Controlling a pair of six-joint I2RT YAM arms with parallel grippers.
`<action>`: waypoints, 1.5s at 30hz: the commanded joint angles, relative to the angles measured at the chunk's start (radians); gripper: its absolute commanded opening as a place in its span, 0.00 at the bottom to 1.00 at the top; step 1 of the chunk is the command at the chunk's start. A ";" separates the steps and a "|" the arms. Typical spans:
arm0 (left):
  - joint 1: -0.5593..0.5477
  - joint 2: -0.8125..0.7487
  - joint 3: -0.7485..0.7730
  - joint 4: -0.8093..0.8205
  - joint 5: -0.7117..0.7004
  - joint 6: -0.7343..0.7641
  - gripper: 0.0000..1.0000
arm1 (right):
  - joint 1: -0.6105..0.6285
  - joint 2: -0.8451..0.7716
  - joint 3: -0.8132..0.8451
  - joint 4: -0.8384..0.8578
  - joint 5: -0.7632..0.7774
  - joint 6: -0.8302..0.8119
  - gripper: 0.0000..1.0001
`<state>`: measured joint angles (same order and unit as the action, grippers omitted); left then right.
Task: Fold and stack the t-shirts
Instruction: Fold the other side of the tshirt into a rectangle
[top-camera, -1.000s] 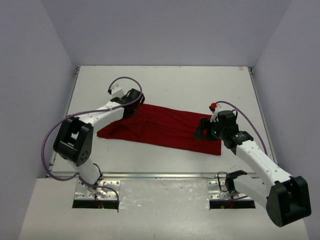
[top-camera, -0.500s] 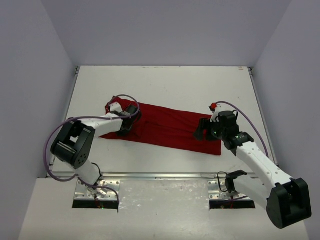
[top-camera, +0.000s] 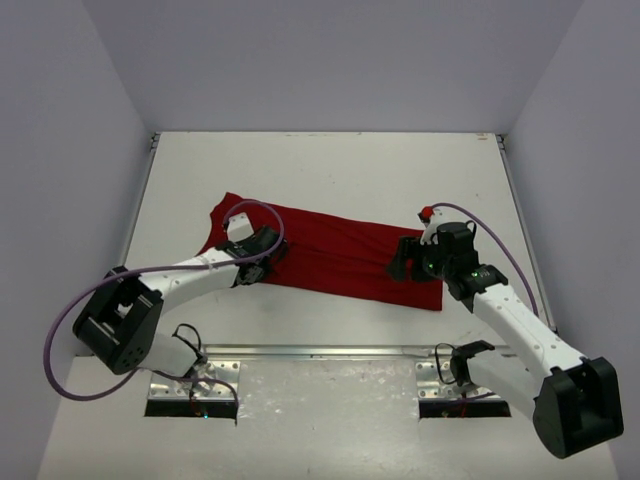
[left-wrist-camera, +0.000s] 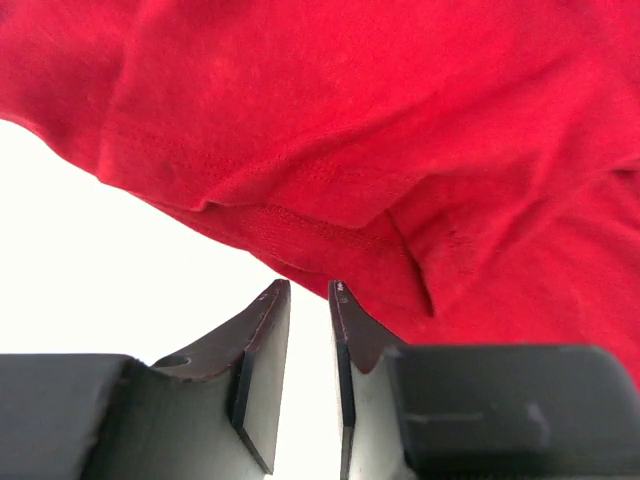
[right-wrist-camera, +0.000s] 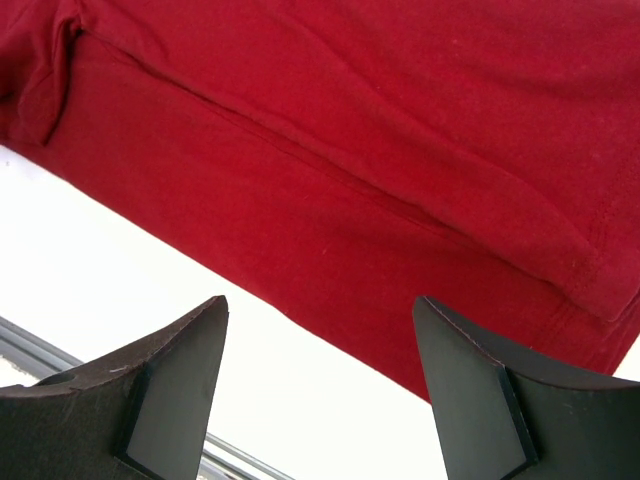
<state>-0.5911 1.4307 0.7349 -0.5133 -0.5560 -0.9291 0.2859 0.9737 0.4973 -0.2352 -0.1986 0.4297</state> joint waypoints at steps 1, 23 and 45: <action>-0.012 -0.090 0.033 -0.016 -0.044 0.018 0.21 | 0.004 0.013 0.004 0.030 -0.032 -0.005 0.75; -0.047 0.142 0.133 0.111 0.107 0.118 0.30 | 0.004 0.008 -0.002 0.030 -0.024 -0.017 0.75; -0.047 0.169 0.146 0.130 0.082 0.101 0.00 | 0.004 -0.003 -0.005 0.030 -0.016 -0.020 0.75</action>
<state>-0.6289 1.6436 0.8635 -0.4141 -0.4591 -0.8196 0.2859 0.9871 0.4934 -0.2359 -0.2142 0.4217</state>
